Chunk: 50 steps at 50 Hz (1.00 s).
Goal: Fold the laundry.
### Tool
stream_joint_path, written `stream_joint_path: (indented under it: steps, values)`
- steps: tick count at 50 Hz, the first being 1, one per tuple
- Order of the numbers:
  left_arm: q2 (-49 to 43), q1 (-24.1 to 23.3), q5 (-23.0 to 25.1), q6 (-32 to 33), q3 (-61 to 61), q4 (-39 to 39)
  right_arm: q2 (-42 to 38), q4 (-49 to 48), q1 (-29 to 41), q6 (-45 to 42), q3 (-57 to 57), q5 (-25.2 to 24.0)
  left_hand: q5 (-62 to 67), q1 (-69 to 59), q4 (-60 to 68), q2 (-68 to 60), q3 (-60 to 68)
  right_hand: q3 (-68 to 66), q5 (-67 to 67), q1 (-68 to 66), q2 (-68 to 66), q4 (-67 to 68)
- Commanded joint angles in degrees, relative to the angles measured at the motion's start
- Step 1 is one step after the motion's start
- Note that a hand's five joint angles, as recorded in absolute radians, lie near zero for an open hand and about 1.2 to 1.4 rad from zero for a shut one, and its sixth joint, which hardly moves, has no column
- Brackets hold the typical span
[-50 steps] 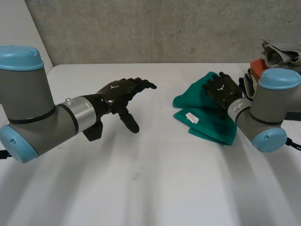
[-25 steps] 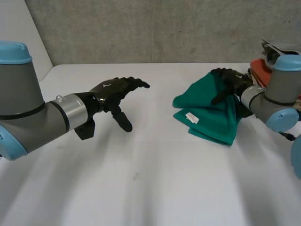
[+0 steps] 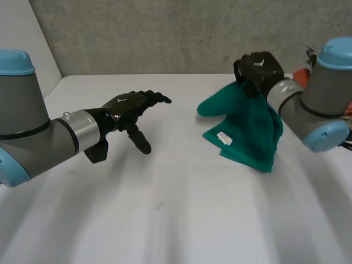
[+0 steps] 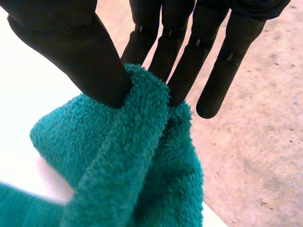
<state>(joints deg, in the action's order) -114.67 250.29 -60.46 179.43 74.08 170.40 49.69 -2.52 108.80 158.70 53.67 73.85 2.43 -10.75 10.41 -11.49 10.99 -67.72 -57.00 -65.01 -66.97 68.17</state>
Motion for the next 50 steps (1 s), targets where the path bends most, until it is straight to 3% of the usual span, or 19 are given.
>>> stream_joint_path:
  steps: [1, 4, 5, 6, 8, 12, 14, 17, 22, 25, 28, 35, 40, 50]
  values:
    - [0.06, 0.2, 0.17, 0.05, 0.1, -0.07, 4.8, 2.69, -0.52, -14.2, 14.96, -0.2, -2.43, 0.75, -0.41, 1.49, -0.99, -12.28, -13.0, -14.99, -13.03, 11.83]
    - [-0.02, -0.07, 0.25, 0.05, 0.1, 0.02, 5.59, 3.31, -2.01, -18.95, 19.79, -1.25, -2.43, 0.75, -0.41, 1.49, -0.99, -4.9, -5.63, -7.62, -5.66, 4.46]
    - [-0.02, -0.15, 0.25, 0.05, 0.1, 0.02, 5.68, 3.22, -2.28, -20.09, 20.76, -1.78, -2.43, 0.75, -0.41, 1.49, -0.99, 2.14, 1.42, -0.57, 1.39, -2.59]
    - [-0.11, -0.33, 0.17, 0.05, 0.1, 0.02, 5.85, 2.96, -2.89, -22.02, 22.25, -3.26, -2.43, 0.75, -0.41, 1.49, -0.99, 19.2, 18.48, 16.49, 18.45, -19.65]
    - [-0.2, -0.5, -0.01, 0.05, 0.1, 0.02, 6.03, 2.44, -3.51, -23.52, 22.97, -5.11, -2.43, 0.75, -0.41, 1.49, -0.99, 33.44, 32.72, 30.73, 32.69, -33.89]
    - [-0.29, -0.77, -0.1, 0.05, 0.1, 0.02, 6.47, 1.82, -5.53, -24.41, 22.97, -8.11, -2.43, 0.75, -0.41, 1.49, -0.99, 38.53, 37.8, 35.82, 37.77, -38.97]
    - [-0.11, -0.77, -0.1, 0.05, 0.18, 0.02, 7.52, 1.29, -6.58, -21.35, 22.71, -8.29, -2.43, 0.75, -0.41, 1.49, -0.99, 49.74, 49.02, 47.03, 48.99, -50.19]
    - [-0.03, -0.59, -0.1, 0.05, 0.27, 0.02, 9.71, 0.85, -7.81, -16.78, 22.09, -8.55, -2.43, 0.75, -0.41, 1.49, -0.99, 56.53, 55.8, 53.82, 55.78, -56.97]
    - [0.06, -0.33, -0.1, 0.05, 0.18, 0.02, 14.72, 1.72, -11.76, -8.16, 19.46, -9.86, -2.43, 0.75, -0.41, 1.49, -0.99, 57.72, 57.0, 55.01, 56.97, -58.17]
    - [-0.02, -0.33, -0.1, 0.05, 0.18, 0.02, 14.47, 3.57, -13.44, -7.97, 18.23, -11.27, -2.43, 0.75, -0.41, 1.49, -0.99, 57.72, 57.0, 55.01, 56.97, -58.17]
    - [-0.11, -0.51, -0.1, 0.05, 0.18, 0.02, 11.58, 5.07, -14.93, -10.34, 17.08, -13.2, -2.43, 0.75, -0.41, 1.49, -0.99, 57.72, 57.0, 55.01, 56.97, -58.17]
    - [-0.29, -0.59, -0.1, 0.05, 0.18, 0.02, 6.57, 7.78, -20.38, -29.55, 15.94, -18.2, -2.43, 0.75, -0.41, 1.49, -0.99, 57.72, 57.0, 55.01, 56.97, -58.17]
    - [-0.29, -0.59, -0.1, 0.05, 0.1, 0.02, 2.43, 10.78, -22.49, -38.81, 15.76, -23.31, -2.43, 0.75, -0.41, 1.49, -0.99, 57.72, 57.0, 55.01, 56.97, -58.17]
    - [-1.61, -0.68, -0.1, 0.05, -0.25, 0.02, -3.02, 3.94, -23.11, -33.56, 14.18, -26.39, -2.43, 0.75, -0.41, 1.49, -0.99, 57.72, 57.0, 55.01, 56.97, -58.17]
